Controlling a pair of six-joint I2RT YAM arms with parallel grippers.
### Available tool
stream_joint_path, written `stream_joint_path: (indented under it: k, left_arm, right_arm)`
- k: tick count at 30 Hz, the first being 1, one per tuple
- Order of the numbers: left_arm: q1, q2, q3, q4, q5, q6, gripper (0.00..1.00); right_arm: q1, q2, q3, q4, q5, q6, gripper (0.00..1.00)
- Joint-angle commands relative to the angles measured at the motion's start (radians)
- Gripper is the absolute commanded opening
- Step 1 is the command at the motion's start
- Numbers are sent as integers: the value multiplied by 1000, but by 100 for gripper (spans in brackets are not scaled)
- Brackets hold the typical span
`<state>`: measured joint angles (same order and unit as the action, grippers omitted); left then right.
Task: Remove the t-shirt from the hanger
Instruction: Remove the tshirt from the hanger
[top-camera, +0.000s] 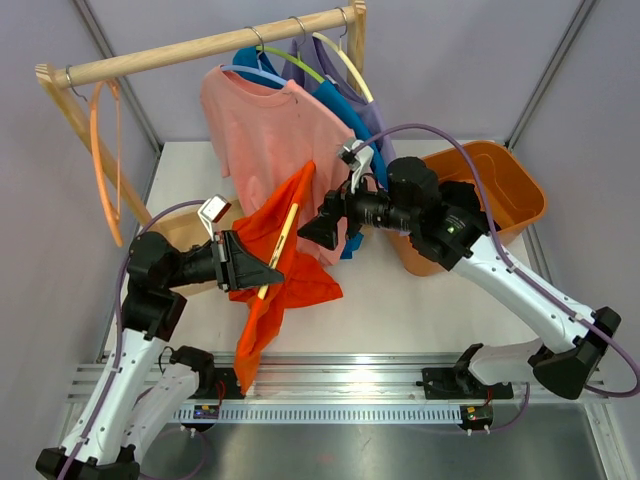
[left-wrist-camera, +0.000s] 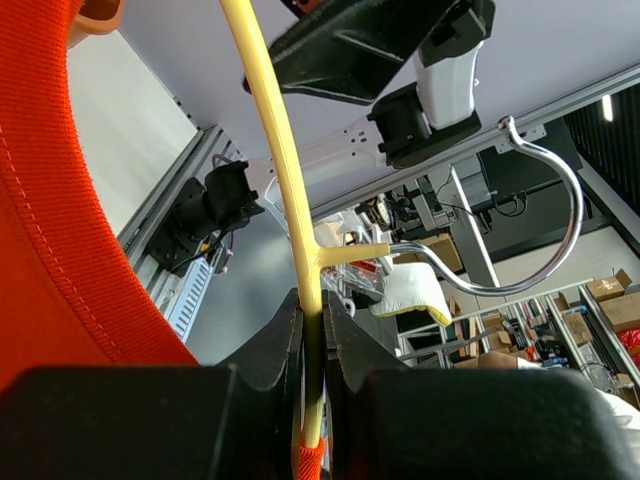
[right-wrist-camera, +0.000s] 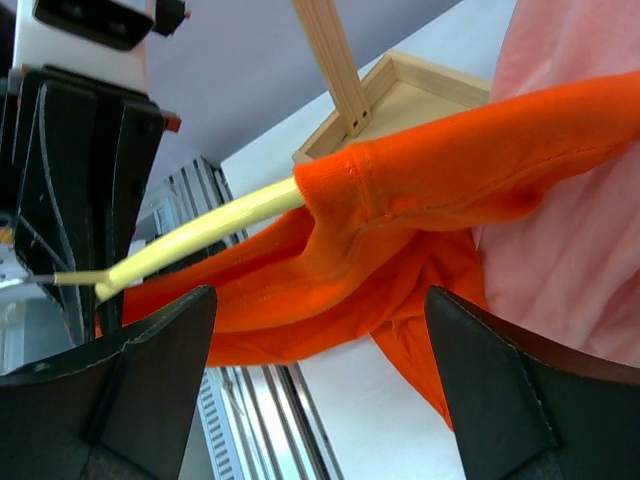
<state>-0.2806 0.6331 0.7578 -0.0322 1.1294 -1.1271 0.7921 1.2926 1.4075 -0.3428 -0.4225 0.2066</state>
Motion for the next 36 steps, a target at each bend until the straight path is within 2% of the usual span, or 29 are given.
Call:
stream_joint_path:
  k: [1,8,12,13,16,21,28,32,36]
  left_arm:
    - [-5,0,11,147,33,-43,0]
    - [-5,-7,14,170,29,-48,0]
    - [-5,-15,15,172,26,-49,0]
    - [-5,-18,12,170,27,-48,0]
    - [-5,-16,27,140,23,-16,0]
    - [-3,-1,78,-26,0,120,0]
    - [-3,30,87,-11,-5,150,0]
    - [0,46,95,-60,3,206,0]
    - [4,62,92,-84,1,233,0]
  right_arm:
    - [24,28,-7,159,93,137,90]
    - [48,99,33,202,156,185,68]
    - [48,105,36,223,157,206,43]
    - [48,103,41,228,157,208,24]
    - [48,94,54,228,174,191,1]
    - [48,50,59,214,185,97,0]
    - [42,-21,57,193,192,22,0]
    - [12,-30,73,168,217,-13,0]
    - [-14,-29,103,143,174,-39,0]
